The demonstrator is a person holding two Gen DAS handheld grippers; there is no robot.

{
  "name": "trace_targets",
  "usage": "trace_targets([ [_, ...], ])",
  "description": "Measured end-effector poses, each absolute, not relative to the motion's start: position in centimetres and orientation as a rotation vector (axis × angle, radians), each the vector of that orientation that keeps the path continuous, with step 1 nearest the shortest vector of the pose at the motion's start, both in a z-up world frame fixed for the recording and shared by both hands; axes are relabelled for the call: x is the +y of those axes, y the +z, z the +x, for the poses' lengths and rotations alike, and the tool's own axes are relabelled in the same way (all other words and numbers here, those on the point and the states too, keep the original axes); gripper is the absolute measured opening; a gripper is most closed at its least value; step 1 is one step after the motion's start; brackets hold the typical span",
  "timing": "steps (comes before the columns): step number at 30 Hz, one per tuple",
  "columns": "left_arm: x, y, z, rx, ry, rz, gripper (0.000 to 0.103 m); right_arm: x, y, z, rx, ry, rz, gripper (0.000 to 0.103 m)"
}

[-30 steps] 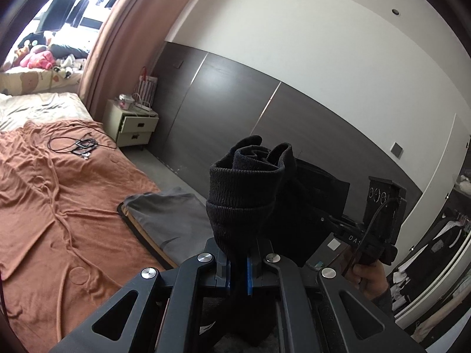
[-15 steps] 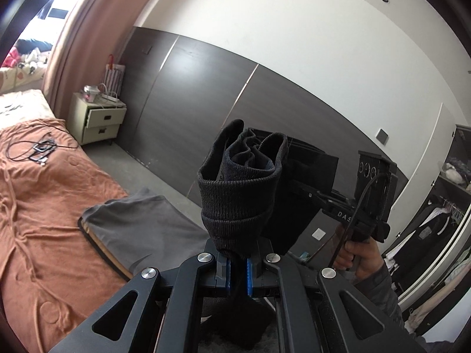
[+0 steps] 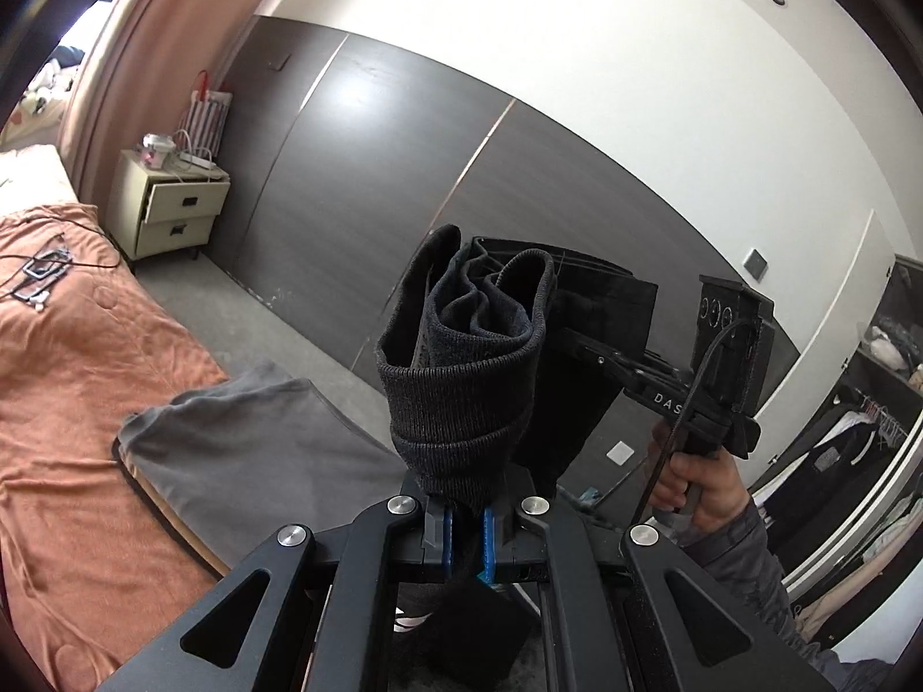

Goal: Fold small clothes
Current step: 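Carry the folded black shirt in the left tool toward the clothes stack, then lower the shirt onto the stack and open the left tool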

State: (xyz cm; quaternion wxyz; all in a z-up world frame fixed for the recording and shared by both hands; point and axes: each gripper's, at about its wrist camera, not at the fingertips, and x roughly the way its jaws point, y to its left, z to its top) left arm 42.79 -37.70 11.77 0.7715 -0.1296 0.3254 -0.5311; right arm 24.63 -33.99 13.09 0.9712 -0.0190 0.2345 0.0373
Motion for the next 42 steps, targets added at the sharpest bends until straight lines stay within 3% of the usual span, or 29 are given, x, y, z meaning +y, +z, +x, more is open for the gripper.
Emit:
trace_targets([
  [11, -38.2, 8.2, 50.5, 0.765, -1.07, -0.319, 0.006, -32.6, 10.7, 32.0, 0.559, 0.078, -0.011, 0.01],
  [30, -36.5, -5.6, 61.9, 0.926, -0.938, -0.458, 0.006, -33.1, 6.5, 46.2, 0.776, 0.073, -0.061, 0.01],
  [33, -36.7, -7.7, 62.8, 0.984, -0.866, -0.448, 0.007, -33.4, 5.1, 48.7, 0.876, 0.056, -0.044, 0.012],
  [37, -36.8, -9.9, 62.7, 1.059, -0.733, -0.368, 0.021, -33.4, 4.4, 50.3, 0.962, -0.093, -0.15, 0.036],
  [39, -36.1, -9.6, 62.4, 1.047, -0.709, -0.358, 0.023, -33.9, 5.6, 50.0, 0.94, -0.15, -0.176, 0.04],
  [42, -35.0, -8.0, 61.8, 0.99, -0.621, -0.303, 0.04, -35.8, 8.4, 48.6, 0.89, -0.202, -0.139, 0.041],
])
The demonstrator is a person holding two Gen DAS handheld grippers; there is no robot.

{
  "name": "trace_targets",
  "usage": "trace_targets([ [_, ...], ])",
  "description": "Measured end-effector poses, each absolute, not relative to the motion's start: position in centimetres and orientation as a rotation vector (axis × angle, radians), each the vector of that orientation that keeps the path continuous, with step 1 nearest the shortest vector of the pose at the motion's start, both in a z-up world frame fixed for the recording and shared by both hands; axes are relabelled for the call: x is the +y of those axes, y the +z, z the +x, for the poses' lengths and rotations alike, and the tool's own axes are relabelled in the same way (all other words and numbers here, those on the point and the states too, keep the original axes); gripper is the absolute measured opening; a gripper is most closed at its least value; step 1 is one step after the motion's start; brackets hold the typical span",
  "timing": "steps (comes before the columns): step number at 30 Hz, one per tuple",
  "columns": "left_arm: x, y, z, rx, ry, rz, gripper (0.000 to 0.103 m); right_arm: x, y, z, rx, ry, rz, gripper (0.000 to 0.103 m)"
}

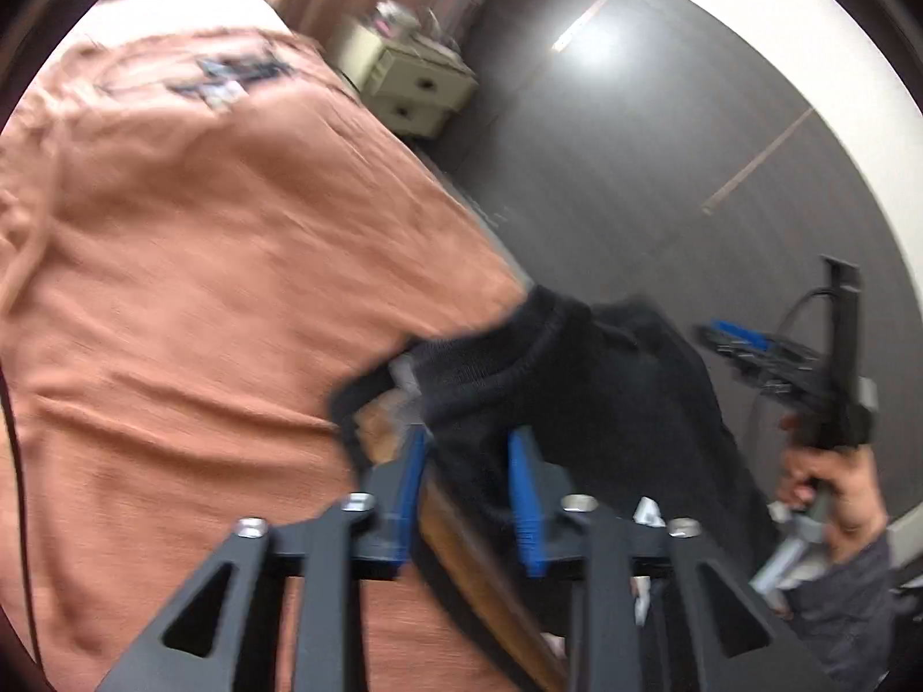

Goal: Fold small clothes
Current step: 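Lower the shirt onto the stack and open the left tool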

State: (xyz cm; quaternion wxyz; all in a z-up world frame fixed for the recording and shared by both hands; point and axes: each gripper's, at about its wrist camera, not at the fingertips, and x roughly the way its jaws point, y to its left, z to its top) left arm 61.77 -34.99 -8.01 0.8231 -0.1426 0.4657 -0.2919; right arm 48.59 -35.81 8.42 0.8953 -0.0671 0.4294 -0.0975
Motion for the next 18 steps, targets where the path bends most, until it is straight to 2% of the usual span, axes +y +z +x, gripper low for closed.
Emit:
trace_targets([
  [1, -34.6, -7.4, 61.4, 0.964, -0.595, -0.29, 0.044, -36.1, 9.3, 48.1, 0.875, -0.183, -0.106, 0.041],
  [5, -33.8, -5.2, 60.2, 0.88, -0.639, -0.298, 0.044, -34.8, 11.3, 45.0, 0.852, -0.026, -0.089, 0.04],
  [6, -34.0, -4.9, 59.9, 0.866, -0.661, -0.289, 0.043, -34.4, 11.2, 44.3, 0.859, 0.005, -0.099, 0.038],
  [7, -34.6, -4.6, 59.7, 0.858, -0.699, -0.28, 0.04, -34.1, 11.0, 43.8, 0.878, 0.039, -0.105, 0.03],
  [9, -35.7, -4.6, 59.8, 0.865, -0.747, -0.259, 0.032, -34.2, 10.1, 43.8, 0.922, 0.079, -0.129, 0.021],
  [11, -37.5, -5.1, 60.7, 0.885, -0.755, -0.221, 0.024, -34.7, 9.0, 44.0, 0.959, 0.063, -0.154, 0.019],
  [15, -40.2, -5.8, 62.2, 0.885, -0.722, -0.131, 0.02, -37.7, 7.5, 46.2, 1.024, 0.011, -0.103, 0.015],
  [17, -41.6, -6.5, 63.3, 0.898, -0.7, -0.081, 0.013, -39.0, 7.1, 47.2, 1.037, 0.021, -0.081, 0.014],
  [18, -42.1, -6.7, 63.8, 0.905, -0.695, -0.071, 0.012, -39.4, 7.0, 47.6, 1.041, 0.025, -0.076, 0.014],
])
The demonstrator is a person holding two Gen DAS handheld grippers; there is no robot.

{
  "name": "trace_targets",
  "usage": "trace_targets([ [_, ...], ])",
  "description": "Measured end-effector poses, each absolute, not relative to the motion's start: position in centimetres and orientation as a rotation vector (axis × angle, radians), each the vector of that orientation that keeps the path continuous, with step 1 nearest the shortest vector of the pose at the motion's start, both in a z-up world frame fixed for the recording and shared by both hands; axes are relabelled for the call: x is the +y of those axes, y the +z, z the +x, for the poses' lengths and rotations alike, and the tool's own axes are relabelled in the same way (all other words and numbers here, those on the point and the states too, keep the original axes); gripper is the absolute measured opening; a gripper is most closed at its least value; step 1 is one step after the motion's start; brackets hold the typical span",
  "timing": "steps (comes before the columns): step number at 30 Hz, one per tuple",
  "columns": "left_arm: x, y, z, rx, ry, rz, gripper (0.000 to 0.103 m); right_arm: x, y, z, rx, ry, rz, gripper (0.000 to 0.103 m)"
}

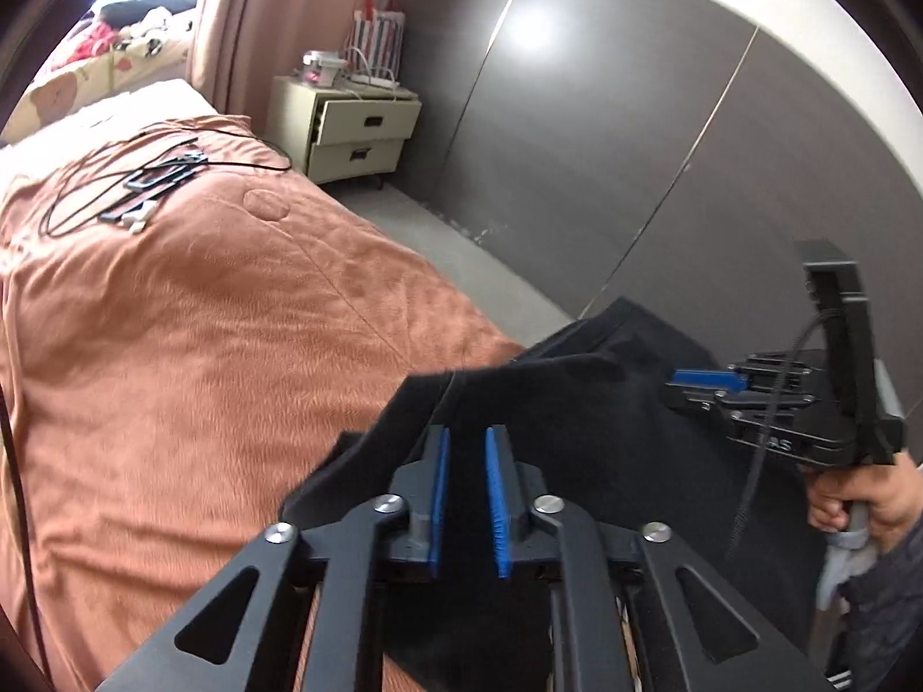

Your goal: Fold small clothes

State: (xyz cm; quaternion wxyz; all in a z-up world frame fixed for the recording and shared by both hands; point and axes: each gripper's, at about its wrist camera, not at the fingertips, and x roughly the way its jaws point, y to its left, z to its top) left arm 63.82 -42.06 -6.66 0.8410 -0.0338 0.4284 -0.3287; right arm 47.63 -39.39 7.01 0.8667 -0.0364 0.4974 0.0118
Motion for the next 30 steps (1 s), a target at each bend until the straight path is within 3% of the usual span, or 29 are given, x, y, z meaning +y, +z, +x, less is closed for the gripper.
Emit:
trace_targets([
  [4, -43.3, -8.1, 65.6, 0.952, -0.625, -0.033, 0.002, -40.5, 6.0, 48.6, 1.066, 0.025, -0.074, 0.014],
  [8, -43.3, -9.6, 67.2, 0.982, -0.526, -0.004, 0.002, -39.6, 5.5, 48.9, 1.08, -0.037, -0.055, 0.012],
  [19, -40.7, -5.6, 62.5, 0.928, -0.568, -0.051, 0.002, -40.8, 11.2, 40.1, 0.974, 0.017, -0.068, 0.012],
  [30, -42.6, -5.5, 56.2, 0.953, -0.676, -0.048, 0.002, -41.8, 7.9, 34.1, 0.999, 0.054, -0.043, 0.012],
])
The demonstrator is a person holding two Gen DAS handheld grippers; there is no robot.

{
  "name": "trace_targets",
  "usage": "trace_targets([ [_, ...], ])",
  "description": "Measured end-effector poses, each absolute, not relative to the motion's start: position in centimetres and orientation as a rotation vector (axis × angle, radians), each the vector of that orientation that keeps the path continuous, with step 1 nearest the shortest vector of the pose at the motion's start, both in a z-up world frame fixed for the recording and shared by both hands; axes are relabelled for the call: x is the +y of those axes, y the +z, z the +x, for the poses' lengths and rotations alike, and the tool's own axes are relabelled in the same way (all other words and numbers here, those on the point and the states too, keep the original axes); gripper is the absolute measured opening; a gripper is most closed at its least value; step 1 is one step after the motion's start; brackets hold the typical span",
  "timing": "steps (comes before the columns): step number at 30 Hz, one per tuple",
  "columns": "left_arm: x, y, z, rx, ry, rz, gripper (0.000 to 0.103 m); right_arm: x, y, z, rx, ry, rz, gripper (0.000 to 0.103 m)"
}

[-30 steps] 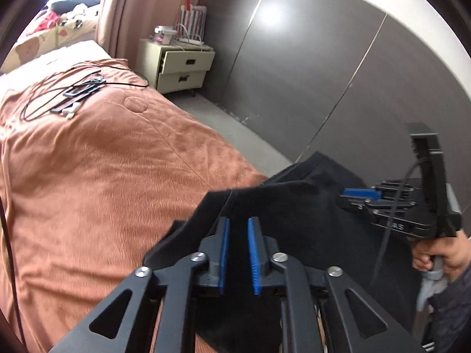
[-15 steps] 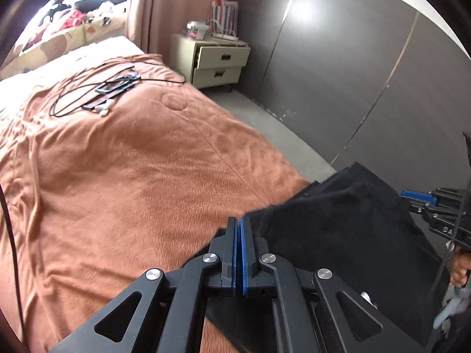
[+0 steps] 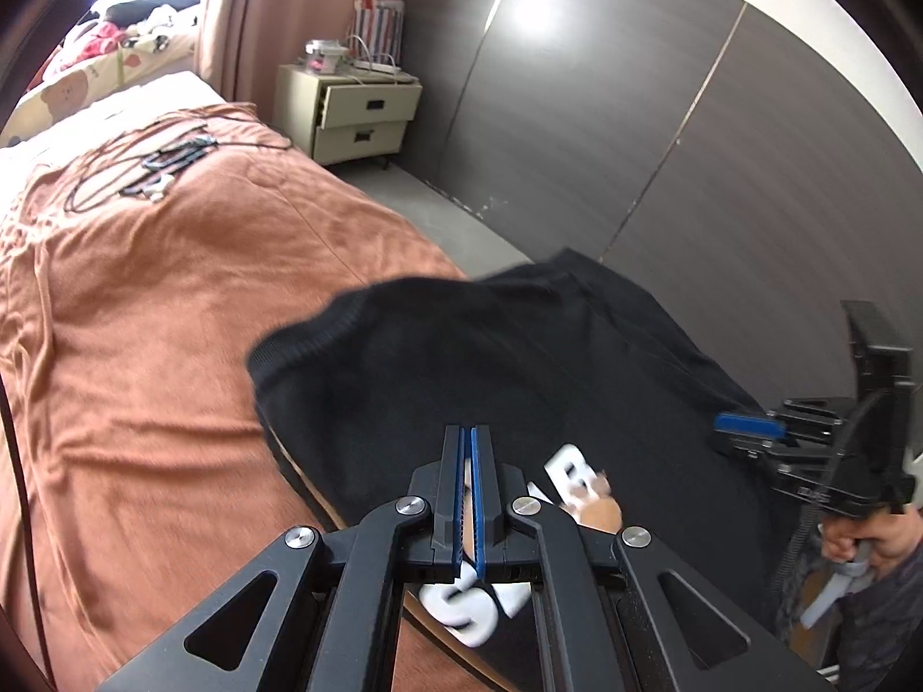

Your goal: Fold small clothes

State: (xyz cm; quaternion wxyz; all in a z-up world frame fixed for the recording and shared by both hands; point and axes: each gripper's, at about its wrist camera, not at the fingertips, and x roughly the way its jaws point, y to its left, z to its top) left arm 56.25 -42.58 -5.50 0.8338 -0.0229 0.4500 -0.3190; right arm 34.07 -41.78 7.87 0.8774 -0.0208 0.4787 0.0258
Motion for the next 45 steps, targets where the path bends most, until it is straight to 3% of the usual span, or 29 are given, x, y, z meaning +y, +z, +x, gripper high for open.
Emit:
trace_targets([
  [21, -45.3, -6.5, 49.2, 1.001, -0.742, -0.024, 0.002, -46.2, 7.2, 23.7, 0.964, -0.106, 0.129, 0.011],
  [31, -46.0, -5.3, 45.8, 1.008, -0.792, -0.087, 0.002, -41.0, 11.2, 20.8, 0.823, 0.058, 0.198, 0.015],
  [41, -44.6, -6.1, 44.5, 1.042, -0.772, -0.147, 0.002, -35.9, 10.5, 22.0, 0.723, 0.198, 0.198, 0.015],
  [45, -44.3, -6.6, 43.9, 1.057, -0.769, -0.168, 0.002, -34.7, 8.1, 22.7, 0.791, 0.208, 0.175, 0.015],
])
